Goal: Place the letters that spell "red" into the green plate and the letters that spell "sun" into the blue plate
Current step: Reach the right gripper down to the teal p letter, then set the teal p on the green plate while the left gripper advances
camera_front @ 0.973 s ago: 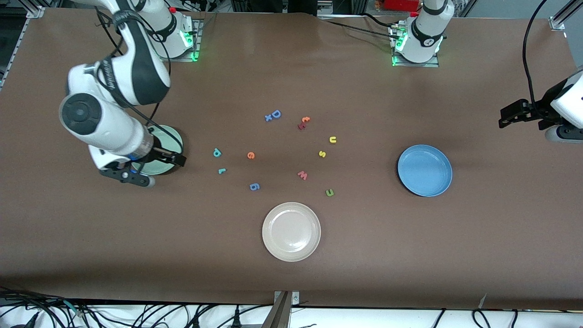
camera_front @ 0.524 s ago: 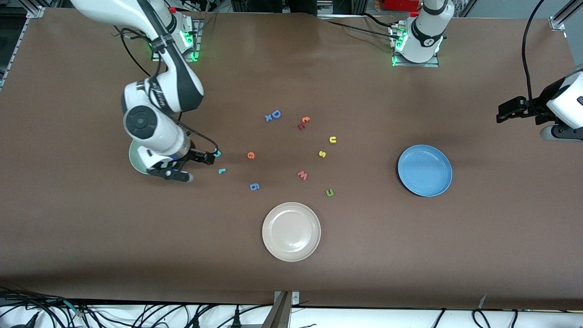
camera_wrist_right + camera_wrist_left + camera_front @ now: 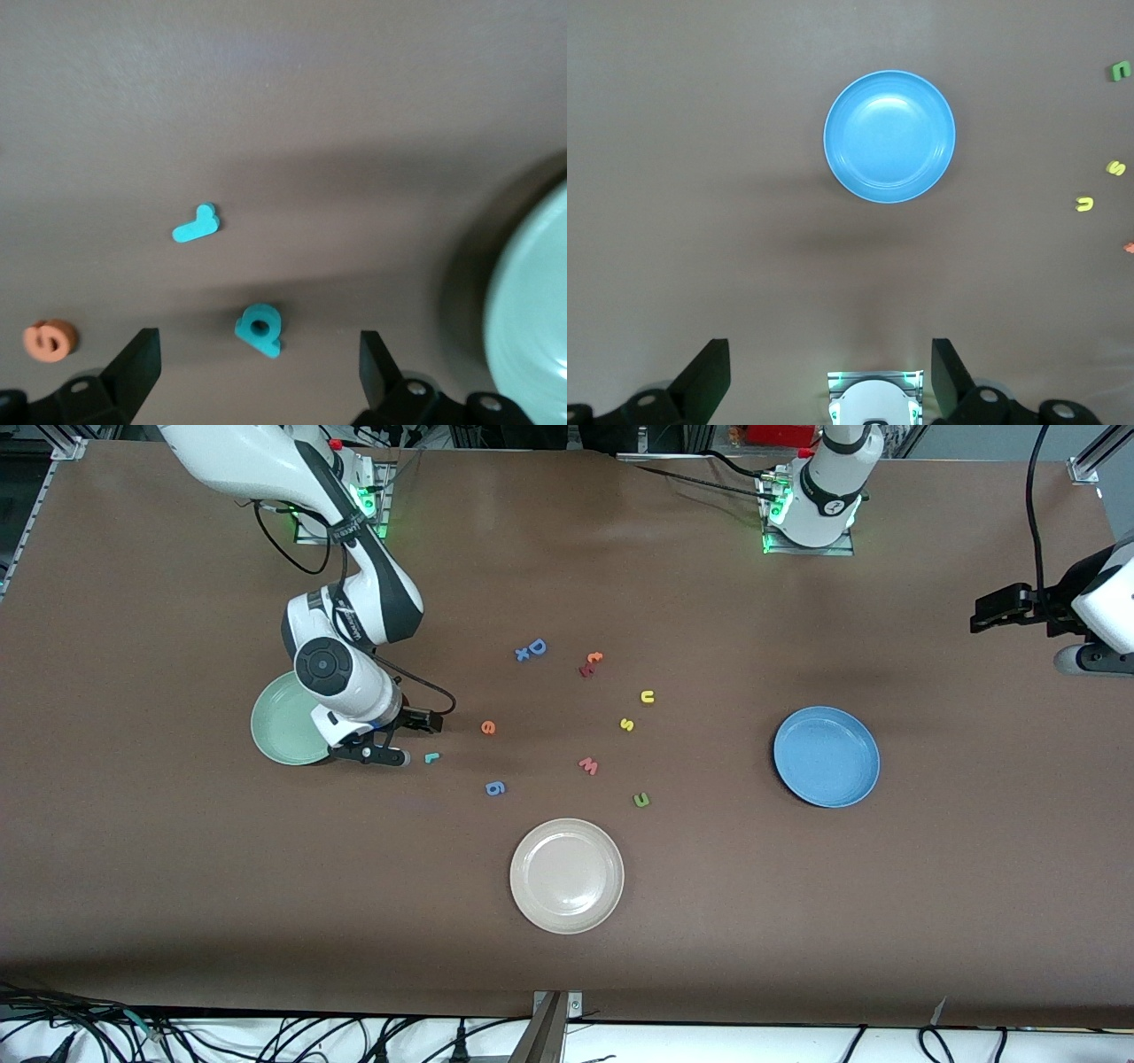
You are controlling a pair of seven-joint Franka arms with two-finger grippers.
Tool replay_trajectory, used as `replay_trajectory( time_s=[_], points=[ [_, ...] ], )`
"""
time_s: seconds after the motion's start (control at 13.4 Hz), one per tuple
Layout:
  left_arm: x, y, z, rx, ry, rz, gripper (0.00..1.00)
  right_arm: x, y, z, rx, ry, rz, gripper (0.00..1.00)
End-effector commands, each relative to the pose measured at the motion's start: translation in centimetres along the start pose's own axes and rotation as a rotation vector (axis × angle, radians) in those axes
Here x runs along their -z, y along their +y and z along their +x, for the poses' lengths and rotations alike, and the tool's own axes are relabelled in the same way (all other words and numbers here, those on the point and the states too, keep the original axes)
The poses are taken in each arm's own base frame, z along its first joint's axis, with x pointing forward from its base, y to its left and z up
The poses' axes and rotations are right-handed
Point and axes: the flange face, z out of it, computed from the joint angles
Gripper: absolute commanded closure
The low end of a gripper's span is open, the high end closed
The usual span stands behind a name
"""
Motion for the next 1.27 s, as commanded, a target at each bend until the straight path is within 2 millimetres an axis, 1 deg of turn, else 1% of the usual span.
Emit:
replay_trajectory(
  time_s=[0.0, 0.07, 0.15, 0.22, 0.3, 0.37, 0.45, 0.52, 0.6, 0.75, 0.82, 0.9, 0.97, 1.12, 1.2],
  points=[
    [0.1, 0.4, 0.9, -0.025, -0.006, -0.058, 0.0, -2.7, 0.1, -0.7, 0.022, 0.013, 0.023, 0.01],
    [-0.7, 0.8, 2.0, -0.029, -0.013, -0.067, 0.0, -3.4, 0.2, -0.7, 0.015, 0.014, 0.025, 0.01],
    [-0.7, 1.3, 2.4, -0.031, -0.011, -0.063, 0.0, -3.7, 0.0, -0.8, 0.014, 0.008, 0.025, 0.02],
    [-0.6, 2.3, 2.4, -0.048, -0.007, -0.077, 0.0, -3.9, -0.1, -0.9, 0.011, 0.003, 0.024, 0.08],
    [-2.2, 4.0, 3.8, -0.073, -0.033, -0.084, 0.0, -4.0, 0.0, -1.0, 0.013, 0.001, 0.023, 0.16],
    [-6.6, 5.6, 6.8, -0.096, -0.109, -0.074, 0.0, -4.0, 0.0, -1.0, 0.012, -0.001, 0.023, 0.24],
    [-9.9, 7.3, 8.7, -0.122, -0.169, -0.071, 0.0, -4.0, 0.0, -1.0, 0.009, -0.003, 0.026, 0.36],
    [-9.4, 7.1, 8.9, -0.116, -0.144, -0.084, 0.0, -4.0, 0.0, -1.0, 0.006, -0.004, 0.028, 0.45],
    [-8.9, 7.9, 8.9, -0.121, -0.129, -0.076, 0.0, -4.1, -0.1, -1.1, 0.007, -0.006, 0.028, 0.53],
    [-8.2, 8.9, 9.2, -0.135, -0.085, -0.098, 0.0, -4.2, -0.1, -1.1, 0.007, -0.007, 0.027, 0.6],
    [-7.9, 9.3, 9.7, -0.148, -0.041, -0.099, 0.0, -4.2, -0.1, -1.1, 0.007, -0.007, 0.027, 0.67],
    [-7.4, 9.4, 9.9, -0.15, -0.005, -0.099, 0.0, -4.2, -0.1, -1.1, 0.009, -0.007, 0.027, 0.71],
    [-7.2, 10.3, 10.0, -0.164, 0.013, -0.094, 0.0, -4.2, -0.3, -1.2, 0.012, -0.008, 0.028, 0.81],
    [-7.1, 12.6, 9.9, -0.203, 0.03, -0.095, 0.0, -4.2, -0.4, -1.3, 0.011, -0.008, 0.029, 0.91],
    [-6.9, 14.7, 9.9, -0.233, 0.059, -0.101, 0.0, -4.1, -0.4, -1.2, 0.013, -0.008, 0.029, 0.94]
  ],
)
